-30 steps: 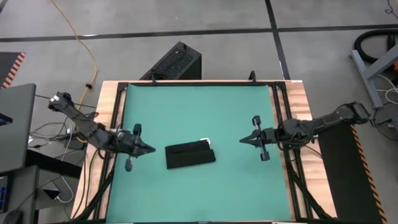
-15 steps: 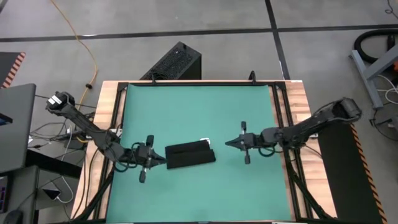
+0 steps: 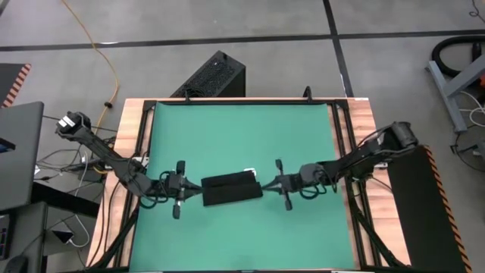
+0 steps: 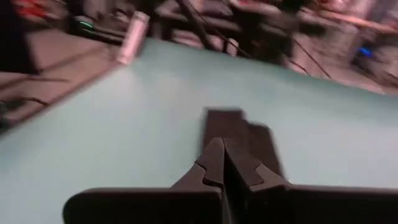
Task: Roll towel into tight, uniform cylinder
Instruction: Roll the black towel
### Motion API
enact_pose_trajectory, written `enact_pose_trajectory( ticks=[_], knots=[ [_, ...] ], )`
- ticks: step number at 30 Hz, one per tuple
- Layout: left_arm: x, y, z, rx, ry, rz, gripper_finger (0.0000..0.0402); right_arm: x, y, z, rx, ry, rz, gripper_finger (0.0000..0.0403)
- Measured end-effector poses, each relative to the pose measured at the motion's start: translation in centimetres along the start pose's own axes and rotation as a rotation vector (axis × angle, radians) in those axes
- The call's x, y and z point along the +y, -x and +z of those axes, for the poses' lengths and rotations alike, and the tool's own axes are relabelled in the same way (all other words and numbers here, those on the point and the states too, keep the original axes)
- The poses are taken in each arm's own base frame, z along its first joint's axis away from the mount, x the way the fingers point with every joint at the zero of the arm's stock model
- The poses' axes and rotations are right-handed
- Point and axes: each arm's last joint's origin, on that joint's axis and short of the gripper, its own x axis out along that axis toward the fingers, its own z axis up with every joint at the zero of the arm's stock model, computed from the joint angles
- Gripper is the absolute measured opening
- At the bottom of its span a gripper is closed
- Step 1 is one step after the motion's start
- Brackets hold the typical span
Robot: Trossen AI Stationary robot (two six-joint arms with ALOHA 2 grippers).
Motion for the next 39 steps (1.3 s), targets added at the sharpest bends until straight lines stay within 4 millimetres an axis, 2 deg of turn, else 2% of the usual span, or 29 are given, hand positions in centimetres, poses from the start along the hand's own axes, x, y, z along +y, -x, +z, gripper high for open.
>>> enact_pose_trajectory(
  ticks=[4, 7, 18, 30, 39],
  knots=[
    [-0.5, -0.8, -1.3, 0.064, -0.054, -0.027, 0.0, -0.7, -0.8, -0.5, -0.059, -0.029, 0.025, 0.0017],
    [-0.7, -1.6, -2.3, 0.09, -0.08, 0.013, 0.0, -1.3, -1.5, -1.9, -0.033, -0.058, 0.0, 0.0017],
    [-1.8, -4.0, -5.4, 0.129, -0.077, 0.035, 0.0, -2.5, -5.0, -4.8, 0.035, -0.11, 0.037, 0.0016],
    [-0.4, -6.2, -9.8, 0.277, -0.103, 0.17, 0.0, -2.7, -5.5, -8.3, 0.164, -0.195, 0.02, 0.0016],
    [0.8, -7.5, -11.2, 0.303, -0.152, 0.204, 0.0, -2.7, -5.5, -8.9, 0.183, -0.217, 0.013, 0.0016]
  ],
)
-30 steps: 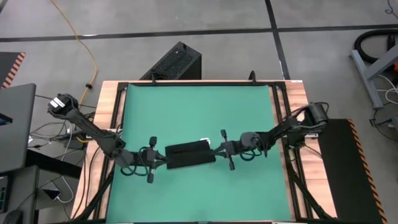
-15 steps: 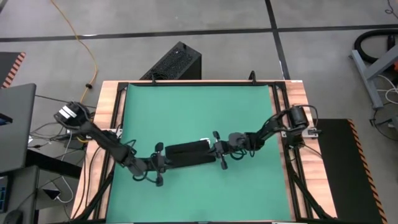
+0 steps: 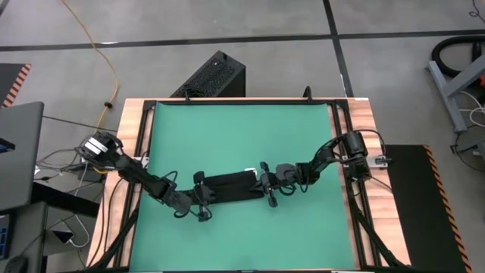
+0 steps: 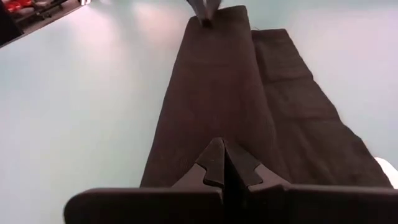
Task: Roll towel into tight, uniform cylinder
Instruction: Roll the black towel
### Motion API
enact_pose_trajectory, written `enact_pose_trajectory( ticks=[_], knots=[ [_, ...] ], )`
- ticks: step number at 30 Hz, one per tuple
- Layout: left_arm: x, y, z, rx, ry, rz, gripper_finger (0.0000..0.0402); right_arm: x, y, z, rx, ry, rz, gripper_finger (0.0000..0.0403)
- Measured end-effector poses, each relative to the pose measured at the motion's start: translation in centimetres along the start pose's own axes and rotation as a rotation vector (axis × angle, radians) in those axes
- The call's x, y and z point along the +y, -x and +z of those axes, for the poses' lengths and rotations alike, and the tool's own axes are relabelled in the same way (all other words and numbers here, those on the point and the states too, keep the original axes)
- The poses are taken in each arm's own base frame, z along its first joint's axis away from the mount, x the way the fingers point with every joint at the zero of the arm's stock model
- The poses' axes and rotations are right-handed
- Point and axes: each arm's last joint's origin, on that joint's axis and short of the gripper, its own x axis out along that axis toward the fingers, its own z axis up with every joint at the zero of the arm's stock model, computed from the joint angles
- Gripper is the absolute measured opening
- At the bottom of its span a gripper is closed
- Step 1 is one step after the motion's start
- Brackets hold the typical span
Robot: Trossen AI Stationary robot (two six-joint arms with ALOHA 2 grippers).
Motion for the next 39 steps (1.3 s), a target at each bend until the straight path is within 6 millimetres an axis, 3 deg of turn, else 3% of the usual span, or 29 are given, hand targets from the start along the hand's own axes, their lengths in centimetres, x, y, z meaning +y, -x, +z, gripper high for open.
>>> enact_pose_trajectory(
  ticks=[16, 24, 39],
  knots=[
    [0.8, -0.5, -0.6, 0.086, -0.004, -0.023, 0.0, 0.0, 0.0, 0.0, 0.002, -0.026, -0.005, 0.0016],
    [1.7, 0.1, -2.3, 0.126, 0.054, 0.015, 0.0, 0.0, 0.0, 0.0, 0.002, -0.026, -0.005, 0.002],
    [1.6, 0.0, -3.1, 0.152, 0.047, 0.023, 0.0, 0.0, 0.0, 0.0, 0.003, -0.026, -0.005, 0.0019]
  ],
)
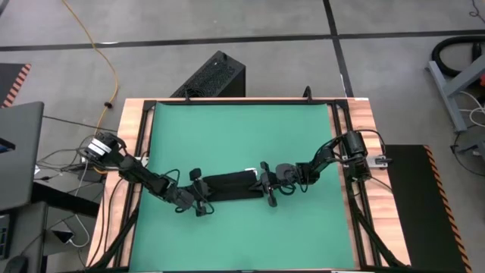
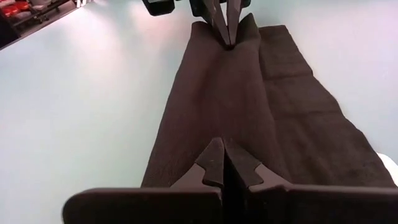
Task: Roll towel into tight, uniform cylinder
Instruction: Roll the black towel
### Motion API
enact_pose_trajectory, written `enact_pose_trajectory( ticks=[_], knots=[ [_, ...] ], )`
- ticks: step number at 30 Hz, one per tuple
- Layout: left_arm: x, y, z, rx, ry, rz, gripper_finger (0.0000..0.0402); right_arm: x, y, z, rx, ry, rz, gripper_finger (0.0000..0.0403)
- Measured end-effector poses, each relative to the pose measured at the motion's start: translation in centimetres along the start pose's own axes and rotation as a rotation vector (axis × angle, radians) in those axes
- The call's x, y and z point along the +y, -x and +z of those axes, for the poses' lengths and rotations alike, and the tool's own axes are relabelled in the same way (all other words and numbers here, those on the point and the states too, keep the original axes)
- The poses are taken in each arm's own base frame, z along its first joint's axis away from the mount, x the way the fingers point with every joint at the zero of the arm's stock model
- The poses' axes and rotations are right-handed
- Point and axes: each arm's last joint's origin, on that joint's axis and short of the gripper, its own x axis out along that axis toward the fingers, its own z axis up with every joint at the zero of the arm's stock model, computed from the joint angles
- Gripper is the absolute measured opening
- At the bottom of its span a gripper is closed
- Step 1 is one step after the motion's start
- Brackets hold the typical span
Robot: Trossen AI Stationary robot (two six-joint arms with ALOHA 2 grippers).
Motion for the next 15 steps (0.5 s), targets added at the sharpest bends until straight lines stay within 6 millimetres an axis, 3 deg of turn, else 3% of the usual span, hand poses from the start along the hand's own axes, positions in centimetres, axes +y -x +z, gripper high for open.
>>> enact_pose_trajectory(
  ticks=[7, 15],
  knots=[
    [-0.8, 0.9, 2.6, -0.208, -0.002, -0.051, 0.0, 0.0, 0.0, -0.1, 0.01, -0.008, -0.001, 0.0019],
    [-0.6, 1.2, 3.0, -0.239, 0.0, -0.003, 0.0, 0.0, 0.0, -0.1, 0.011, -0.011, -0.001, 0.0019]
  ],
)
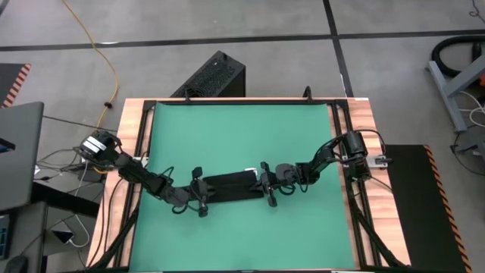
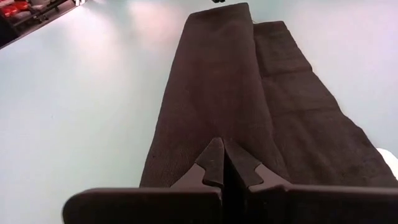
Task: Roll towel into tight, uniform cylinder
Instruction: Roll the black towel
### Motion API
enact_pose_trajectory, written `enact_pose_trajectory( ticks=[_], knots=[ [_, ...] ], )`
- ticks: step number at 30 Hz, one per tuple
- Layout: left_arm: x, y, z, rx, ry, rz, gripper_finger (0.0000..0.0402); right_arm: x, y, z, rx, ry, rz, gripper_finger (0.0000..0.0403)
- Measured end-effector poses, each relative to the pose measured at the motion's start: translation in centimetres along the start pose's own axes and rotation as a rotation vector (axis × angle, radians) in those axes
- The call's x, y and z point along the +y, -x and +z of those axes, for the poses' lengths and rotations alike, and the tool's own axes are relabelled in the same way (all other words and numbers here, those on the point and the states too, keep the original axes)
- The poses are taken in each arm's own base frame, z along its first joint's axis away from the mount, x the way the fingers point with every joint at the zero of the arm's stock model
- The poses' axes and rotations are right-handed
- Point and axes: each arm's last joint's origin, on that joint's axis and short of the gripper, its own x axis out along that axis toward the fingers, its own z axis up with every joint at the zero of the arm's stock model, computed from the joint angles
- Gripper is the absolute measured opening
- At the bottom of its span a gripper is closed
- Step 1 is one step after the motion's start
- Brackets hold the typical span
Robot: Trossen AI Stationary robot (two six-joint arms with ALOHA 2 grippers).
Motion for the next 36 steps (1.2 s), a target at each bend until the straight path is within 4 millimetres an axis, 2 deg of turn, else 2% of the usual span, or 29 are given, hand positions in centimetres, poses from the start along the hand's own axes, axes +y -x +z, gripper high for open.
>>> enact_pose_trajectory(
  ticks=[13, 26, 31, 36],
  knots=[
    [-0.1, 0.0, -0.1, 0.002, 0.031, -0.014, 0.0, -0.3, 0.0, 0.0, 0.0, 0.004, -0.01, 0.0018],
    [0.2, -2.1, -5.1, 0.162, 0.058, 0.052, 0.0, -0.4, 0.0, 0.0, 0.0, 0.006, -0.011, 0.0018],
    [0.1, -2.2, -5.8, 0.188, 0.115, 0.037, 0.0, -0.4, 0.1, 0.2, -0.007, 0.001, -0.011, 0.0018],
    [0.0, -2.0, -5.9, 0.215, 0.12, 0.029, 0.0, -0.5, 0.4, 1.2, -0.042, 0.006, -0.018, 0.0018]
  ],
)
